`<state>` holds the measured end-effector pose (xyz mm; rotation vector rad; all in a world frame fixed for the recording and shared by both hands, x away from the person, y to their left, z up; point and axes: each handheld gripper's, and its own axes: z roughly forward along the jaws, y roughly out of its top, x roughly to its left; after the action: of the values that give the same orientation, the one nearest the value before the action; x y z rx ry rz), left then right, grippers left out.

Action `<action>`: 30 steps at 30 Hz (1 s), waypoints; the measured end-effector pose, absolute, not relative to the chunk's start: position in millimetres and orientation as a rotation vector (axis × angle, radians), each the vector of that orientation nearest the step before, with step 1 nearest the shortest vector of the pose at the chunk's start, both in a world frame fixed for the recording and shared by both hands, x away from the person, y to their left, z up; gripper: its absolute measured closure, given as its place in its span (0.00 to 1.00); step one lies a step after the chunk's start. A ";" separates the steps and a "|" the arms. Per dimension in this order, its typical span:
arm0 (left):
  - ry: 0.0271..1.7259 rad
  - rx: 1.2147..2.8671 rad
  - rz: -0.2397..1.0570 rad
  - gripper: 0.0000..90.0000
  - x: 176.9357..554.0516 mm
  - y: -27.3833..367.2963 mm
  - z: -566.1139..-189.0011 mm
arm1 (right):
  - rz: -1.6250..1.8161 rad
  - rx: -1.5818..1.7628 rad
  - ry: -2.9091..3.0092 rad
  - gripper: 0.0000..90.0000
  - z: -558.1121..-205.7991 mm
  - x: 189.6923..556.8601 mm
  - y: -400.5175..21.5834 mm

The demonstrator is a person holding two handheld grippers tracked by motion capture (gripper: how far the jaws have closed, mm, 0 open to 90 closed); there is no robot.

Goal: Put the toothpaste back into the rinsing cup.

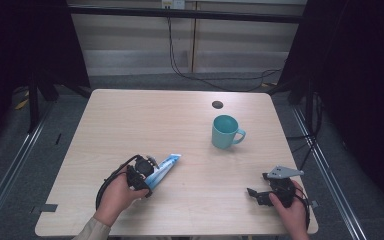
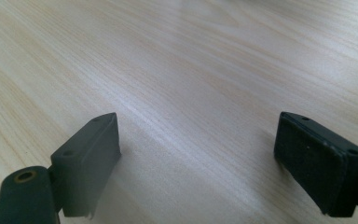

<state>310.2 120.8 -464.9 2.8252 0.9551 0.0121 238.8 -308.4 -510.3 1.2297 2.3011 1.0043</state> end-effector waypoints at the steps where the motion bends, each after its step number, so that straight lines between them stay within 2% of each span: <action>1: 0.951 2.834 0.010 0.61 310.0 119.7 -464.5 | 1.004 1.229 2.301 0.15 -510.3 238.8 -308.4; 5: 0.931 2.851 0.022 0.69 308.6 117.5 -463.5 | 1.005 1.229 2.301 0.15 -510.4 238.9 -308.4; 9: 0.916 2.807 0.037 0.73 306.8 121.6 -462.3 | 1.005 1.229 2.301 0.15 -510.3 238.9 -308.4; 16: 0.913 2.694 0.070 0.75 303.1 131.2 -462.9 | 1.003 1.232 2.301 0.15 -510.2 238.7 -308.2; 30: 0.879 2.513 0.019 0.75 299.5 132.8 -448.1 | 1.003 1.239 2.295 0.16 -509.9 237.1 -307.7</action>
<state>299.5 132.8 -448.1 2.5132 0.8789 0.0190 237.1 -307.7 -509.9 1.2394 2.2952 1.0026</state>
